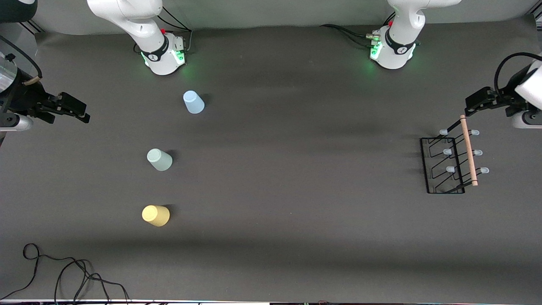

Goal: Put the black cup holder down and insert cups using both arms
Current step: 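Reach the left gripper toward the wooden dowel of the black rack, then close the left gripper around the rack's wooden dowel, then carry the rack to mid-table with the left gripper while the right gripper reaches, then lower the rack with the left gripper while the right gripper grasps the cup, then withdraw the left gripper while the right gripper lifts the green cup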

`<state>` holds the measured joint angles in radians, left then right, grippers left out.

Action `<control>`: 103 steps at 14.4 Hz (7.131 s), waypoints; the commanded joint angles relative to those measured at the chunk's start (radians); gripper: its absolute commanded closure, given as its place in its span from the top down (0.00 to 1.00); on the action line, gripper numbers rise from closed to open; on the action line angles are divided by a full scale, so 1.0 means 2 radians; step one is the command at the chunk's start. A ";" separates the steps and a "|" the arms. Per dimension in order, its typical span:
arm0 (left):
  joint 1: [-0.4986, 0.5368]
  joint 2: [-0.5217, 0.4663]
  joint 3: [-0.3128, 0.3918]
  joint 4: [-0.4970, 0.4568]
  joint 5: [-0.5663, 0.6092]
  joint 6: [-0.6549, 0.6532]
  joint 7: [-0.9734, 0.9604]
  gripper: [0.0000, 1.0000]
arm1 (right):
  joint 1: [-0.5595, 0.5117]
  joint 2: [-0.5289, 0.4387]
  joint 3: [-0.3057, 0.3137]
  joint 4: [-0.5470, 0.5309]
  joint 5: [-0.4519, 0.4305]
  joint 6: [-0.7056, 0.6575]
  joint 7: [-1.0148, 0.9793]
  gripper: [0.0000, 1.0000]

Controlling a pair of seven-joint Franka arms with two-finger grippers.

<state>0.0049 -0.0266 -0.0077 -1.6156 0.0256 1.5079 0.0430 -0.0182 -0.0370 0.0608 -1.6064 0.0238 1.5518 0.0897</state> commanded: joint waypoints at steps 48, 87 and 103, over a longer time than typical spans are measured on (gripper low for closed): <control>0.090 0.022 0.008 -0.061 -0.010 0.123 0.104 0.00 | 0.006 0.018 -0.004 -0.004 -0.013 0.019 0.006 1.00; -0.416 0.348 -0.009 0.150 0.006 0.293 -0.482 1.00 | 0.016 0.141 -0.005 -0.375 -0.015 0.506 -0.016 1.00; -0.167 0.050 -0.005 -0.002 -0.063 0.068 -0.164 1.00 | 0.024 0.096 0.094 -0.193 0.040 0.279 0.094 0.24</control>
<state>-0.4026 0.1829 -0.0122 -1.4988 -0.0808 1.6622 -0.4082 0.0177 0.1371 0.2034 -2.0401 0.0747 2.1314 0.1669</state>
